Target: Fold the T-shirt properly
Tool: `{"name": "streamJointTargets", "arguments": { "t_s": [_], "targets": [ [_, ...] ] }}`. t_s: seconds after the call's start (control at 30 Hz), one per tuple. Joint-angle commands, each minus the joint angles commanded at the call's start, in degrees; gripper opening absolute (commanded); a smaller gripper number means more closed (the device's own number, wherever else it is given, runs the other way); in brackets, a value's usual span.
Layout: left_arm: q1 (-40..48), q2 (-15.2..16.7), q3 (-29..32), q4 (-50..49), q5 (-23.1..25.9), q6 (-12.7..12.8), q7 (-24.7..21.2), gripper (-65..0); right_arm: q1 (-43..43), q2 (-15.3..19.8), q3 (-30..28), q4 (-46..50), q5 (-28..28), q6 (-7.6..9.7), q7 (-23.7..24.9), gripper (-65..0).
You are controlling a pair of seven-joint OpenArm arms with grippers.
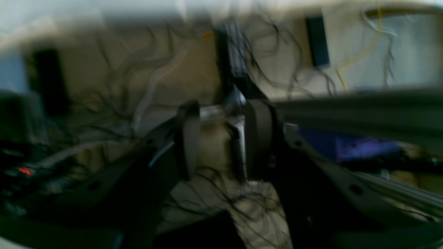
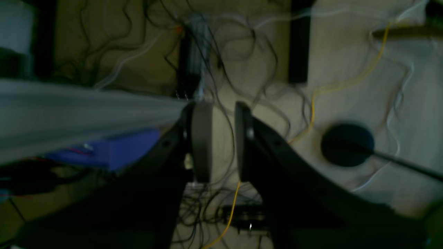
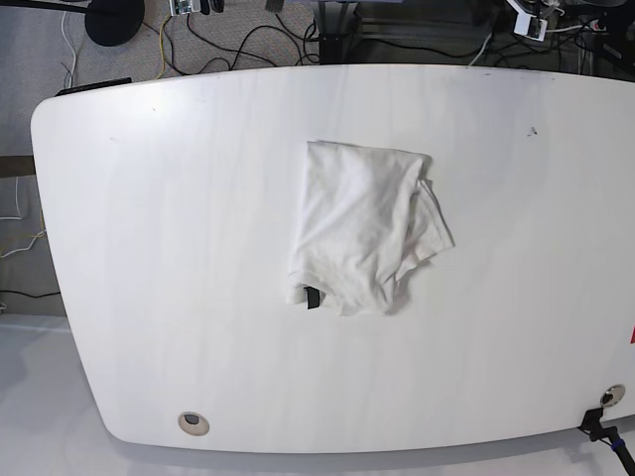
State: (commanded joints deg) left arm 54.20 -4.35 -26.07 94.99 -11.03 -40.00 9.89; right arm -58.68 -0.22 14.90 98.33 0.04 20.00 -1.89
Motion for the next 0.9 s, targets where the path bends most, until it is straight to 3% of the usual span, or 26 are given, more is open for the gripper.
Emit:
{"name": "streamJointTargets", "arguments": {
  "t_s": [0.1, 0.43, 0.67, 0.9],
  "targets": [
    [-2.46, 0.26, 0.35, -5.27, 2.99, 0.0, 0.0, -45.7, 2.02, 0.09, 0.18, -4.4, -0.09, 0.0, 0.0, -54.3],
    [-12.04, -0.09, 0.88, -23.91, 3.78, 0.0, 0.09, -45.7, 11.78, 0.44, 0.18, -21.54, -0.53, 0.0, 0.0, -54.3],
    [-18.73, 0.26, 3.78, -35.87, 10.73, 0.0, -0.09, -45.7, 19.25, 3.08, -0.18, -32.79, -0.62, 0.0, 0.0, -54.3],
    [-25.76, 0.0, 3.78, -49.49, 11.43, 1.01, -0.18, -45.7, 24.18, 4.13, -1.67, -41.58, -0.62, 0.0, 0.0, -54.3]
  ]
}}
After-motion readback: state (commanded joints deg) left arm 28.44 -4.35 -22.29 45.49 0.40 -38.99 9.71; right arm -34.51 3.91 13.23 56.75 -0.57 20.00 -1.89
